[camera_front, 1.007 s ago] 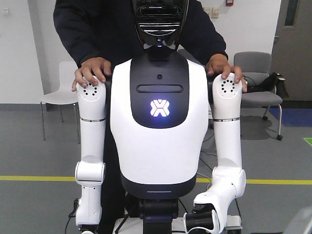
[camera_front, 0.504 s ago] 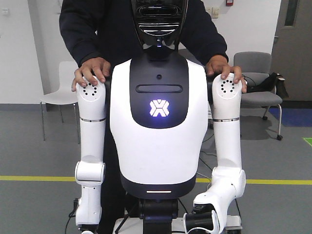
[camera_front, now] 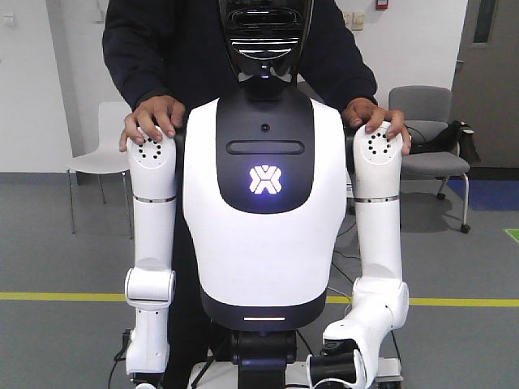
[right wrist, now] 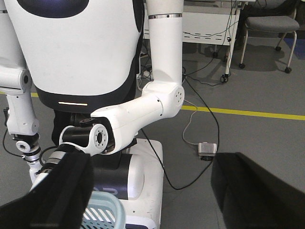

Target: Pick snacks and fruit into basket

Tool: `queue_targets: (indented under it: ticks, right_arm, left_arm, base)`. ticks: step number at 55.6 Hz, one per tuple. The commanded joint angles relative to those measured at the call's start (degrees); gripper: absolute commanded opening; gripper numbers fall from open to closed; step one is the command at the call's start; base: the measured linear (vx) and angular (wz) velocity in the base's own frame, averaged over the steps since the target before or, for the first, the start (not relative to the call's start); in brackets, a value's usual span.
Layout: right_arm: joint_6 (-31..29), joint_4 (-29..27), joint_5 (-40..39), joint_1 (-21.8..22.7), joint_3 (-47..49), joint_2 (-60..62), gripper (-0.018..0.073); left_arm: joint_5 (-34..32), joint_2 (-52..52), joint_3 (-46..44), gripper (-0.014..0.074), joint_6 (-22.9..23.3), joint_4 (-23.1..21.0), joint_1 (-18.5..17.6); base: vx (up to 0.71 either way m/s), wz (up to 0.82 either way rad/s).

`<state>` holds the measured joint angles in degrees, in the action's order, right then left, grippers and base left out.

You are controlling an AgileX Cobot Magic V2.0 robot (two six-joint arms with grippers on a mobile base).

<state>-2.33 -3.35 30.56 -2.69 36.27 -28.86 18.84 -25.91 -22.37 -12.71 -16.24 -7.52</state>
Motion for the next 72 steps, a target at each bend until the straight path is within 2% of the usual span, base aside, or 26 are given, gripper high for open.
queue_targets:
  ticks: [1, 5, 10, 20, 26, 30, 34, 41, 46, 54, 62, 67, 72]
  right_arm:
    - [0.0, 0.0, -4.4, 0.3, 1.6, -0.2, 0.0564]
    - [-0.1, 0.1, -4.4, 0.3, 1.6, -0.2, 0.0564]
    - [-0.1, 0.1, -4.4, 0.3, 1.6, -0.2, 0.0564]
    - [-0.2, 0.1, -4.0, 0.3, 1.6, -0.2, 0.0564]
    - [-0.2, 0.1, -3.6, 0.3, 1.6, -0.2, 0.0564]
    - [-0.2, 0.1, -3.3, 0.3, 1.6, -0.2, 0.0564]
    - [-0.2, 0.1, -3.3, 0.3, 1.6, -0.2, 0.0564]
    - [-0.2, 0.1, -2.4, 0.3, 1.6, -0.2, 0.0564]
    - [-0.2, 0.1, -1.9, 0.3, 1.6, -0.2, 0.0564]
    - [-0.2, 0.1, -1.4, 0.3, 1.6, -0.2, 0.0564]
    - [-0.4, 0.1, -1.4, 0.3, 1.6, -0.2, 0.0564]
    - [-0.4, 0.1, -1.4, 0.3, 1.6, -0.2, 0.0564]
    - [-0.4, 0.1, -1.4, 0.3, 1.6, -0.2, 0.0564]
  left_arm:
    - [-5.2, -0.2, -2.1, 0.0151, -8.5, -8.8, -3.4]
    - [-4.9, -0.2, -2.1, 0.0151, -16.7, -18.2, -6.1]
    - [-2.9, -0.2, -2.1, 0.0153, -30.8, -28.5, -9.2]
    - [9.6, -3.0, -2.1, 0.0154, -60.5, -54.5, -13.6]
    - [16.0, -7.5, -2.1, 0.0154, -73.7, -68.0, -14.2]
    - [18.8, -11.0, -2.1, 0.0154, -81.1, -74.0, -14.4]
    - [21.1, -14.5, -2.5, 0.0154, -84.5, -76.7, -14.4]
    - [27.0, -20.9, -4.9, 0.0156, -87.2, -76.5, -15.6]
    - [27.6, -25.5, -7.5, 0.0159, -89.6, -76.5, -18.1]
    - [24.4, -33.0, -11.5, 0.0167, -92.1, -76.6, -25.5]
    - [18.0, -39.1, -14.0, 0.0172, -93.9, -76.7, -33.0]
    - [14.9, -42.4, -15.5, 0.0176, -94.2, -76.8, -36.0]
    - [14.7, -44.8, -16.8, 0.0184, -94.2, -76.8, -38.0]
  base:
    - [0.0, 0.0]
    - [0.0, 0.0]
    - [0.0, 0.0]
    - [0.0, 0.0]
    - [0.0, 0.0]
    - [0.0, 0.0]
    - [0.0, 0.0]
    - [0.0, 0.0]
    - [0.0, 0.0]
    - [0.0, 0.0]
    - [0.0, 0.0]
    - [0.0, 0.0]
    - [0.0, 0.0]
